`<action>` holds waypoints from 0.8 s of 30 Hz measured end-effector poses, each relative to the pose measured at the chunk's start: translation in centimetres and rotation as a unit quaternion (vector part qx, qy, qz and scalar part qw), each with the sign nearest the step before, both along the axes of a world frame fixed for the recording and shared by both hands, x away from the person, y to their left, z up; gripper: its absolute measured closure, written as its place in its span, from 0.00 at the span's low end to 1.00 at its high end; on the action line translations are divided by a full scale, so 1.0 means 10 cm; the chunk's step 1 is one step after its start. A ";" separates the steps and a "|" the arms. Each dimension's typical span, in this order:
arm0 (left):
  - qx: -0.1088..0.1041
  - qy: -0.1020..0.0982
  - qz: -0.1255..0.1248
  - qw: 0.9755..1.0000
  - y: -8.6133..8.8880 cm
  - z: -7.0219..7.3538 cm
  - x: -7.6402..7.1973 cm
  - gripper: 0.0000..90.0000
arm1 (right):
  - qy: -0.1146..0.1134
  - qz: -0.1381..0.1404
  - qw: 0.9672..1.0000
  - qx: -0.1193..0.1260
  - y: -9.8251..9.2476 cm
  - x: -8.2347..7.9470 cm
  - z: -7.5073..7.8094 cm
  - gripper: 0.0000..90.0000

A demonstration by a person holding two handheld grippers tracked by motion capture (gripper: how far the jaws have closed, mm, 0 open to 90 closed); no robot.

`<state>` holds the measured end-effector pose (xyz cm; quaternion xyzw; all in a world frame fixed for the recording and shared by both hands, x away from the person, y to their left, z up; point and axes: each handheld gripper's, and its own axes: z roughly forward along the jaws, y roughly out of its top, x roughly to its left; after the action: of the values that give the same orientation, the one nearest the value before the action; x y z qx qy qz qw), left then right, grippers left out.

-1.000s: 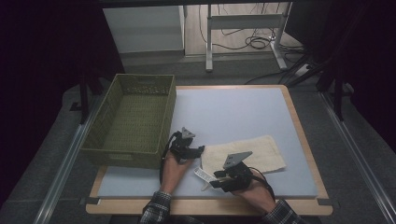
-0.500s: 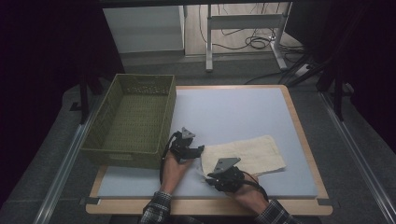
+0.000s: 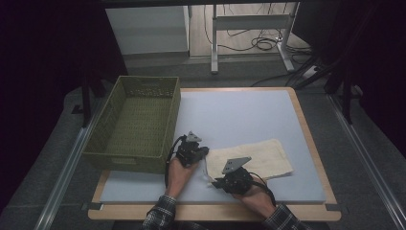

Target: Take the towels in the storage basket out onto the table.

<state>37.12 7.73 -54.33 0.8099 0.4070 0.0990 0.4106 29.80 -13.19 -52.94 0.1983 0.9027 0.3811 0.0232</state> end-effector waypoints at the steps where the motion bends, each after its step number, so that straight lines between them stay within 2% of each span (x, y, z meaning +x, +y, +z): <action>1: -0.001 -0.001 0.001 1.000 0.00 0.00 0.00 0.98 | 0.001 0.000 1.000 0.001 0.00 0.00 0.00 0.93; 5: -0.002 -0.008 0.004 1.000 -0.03 0.04 0.00 0.99 | -0.002 0.000 1.000 0.009 -0.02 -0.01 0.04 0.93; 13: 0.000 -0.049 -0.004 0.999 -0.13 0.30 -0.01 0.99 | -0.013 -0.005 0.999 0.029 -0.12 -0.01 0.20 0.93; 19: -0.003 -0.069 -0.016 0.997 -0.23 0.44 0.02 0.99 | -0.028 -0.018 0.999 0.041 -0.26 -0.01 0.34 0.93; 24: -0.006 -0.075 -0.027 0.997 -0.35 0.49 0.09 0.99 | -0.035 -0.035 0.998 0.045 -0.42 0.02 0.40 0.93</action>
<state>37.99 4.22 -49.41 0.8085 0.3531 0.1458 0.4477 29.97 -17.41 -48.98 0.2176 0.8755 0.4273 0.0593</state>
